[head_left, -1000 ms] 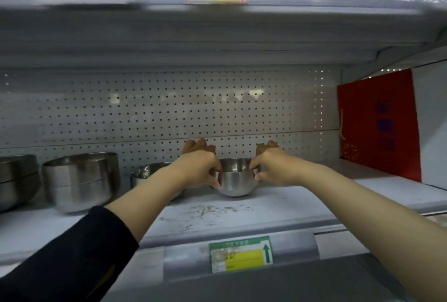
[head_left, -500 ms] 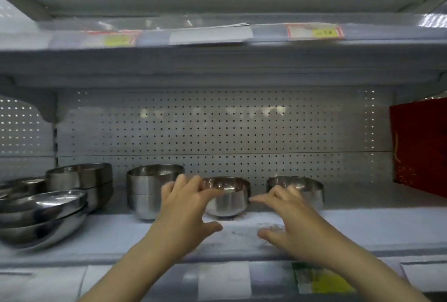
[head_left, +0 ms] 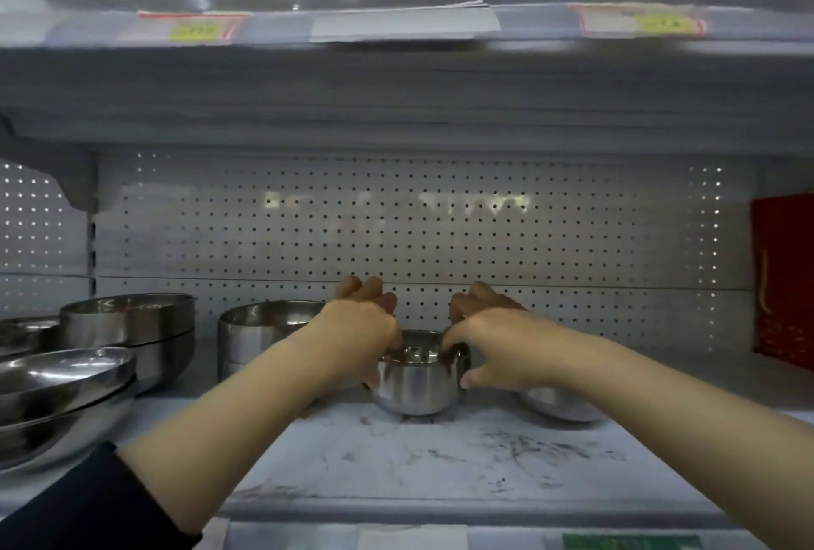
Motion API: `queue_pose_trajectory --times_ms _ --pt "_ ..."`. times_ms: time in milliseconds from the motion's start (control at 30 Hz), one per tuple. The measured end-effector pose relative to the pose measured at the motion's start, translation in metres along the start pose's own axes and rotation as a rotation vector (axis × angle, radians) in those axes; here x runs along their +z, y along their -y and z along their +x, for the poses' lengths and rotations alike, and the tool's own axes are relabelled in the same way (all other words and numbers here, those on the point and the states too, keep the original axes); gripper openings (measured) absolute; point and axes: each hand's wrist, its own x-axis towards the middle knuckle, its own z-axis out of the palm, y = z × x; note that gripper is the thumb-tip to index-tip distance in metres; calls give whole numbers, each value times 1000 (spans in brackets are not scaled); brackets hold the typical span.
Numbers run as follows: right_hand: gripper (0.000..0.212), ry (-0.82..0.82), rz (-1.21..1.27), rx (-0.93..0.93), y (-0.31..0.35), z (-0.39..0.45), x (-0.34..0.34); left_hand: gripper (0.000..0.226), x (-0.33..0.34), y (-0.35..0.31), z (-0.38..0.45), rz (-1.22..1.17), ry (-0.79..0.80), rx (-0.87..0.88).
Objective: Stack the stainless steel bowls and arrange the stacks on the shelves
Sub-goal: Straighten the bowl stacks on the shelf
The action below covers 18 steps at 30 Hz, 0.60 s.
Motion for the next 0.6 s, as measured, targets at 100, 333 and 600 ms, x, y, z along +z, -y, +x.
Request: queue_pose_trajectory --times_ms 100,333,600 --pt "36 31 -4 -41 -5 5 -1 26 3 8 4 8 36 61" --pt "21 54 10 -86 -7 9 0 23 8 14 13 43 74 175" --pt "14 -44 -21 -98 -9 2 5 25 11 22 18 49 -3 267"
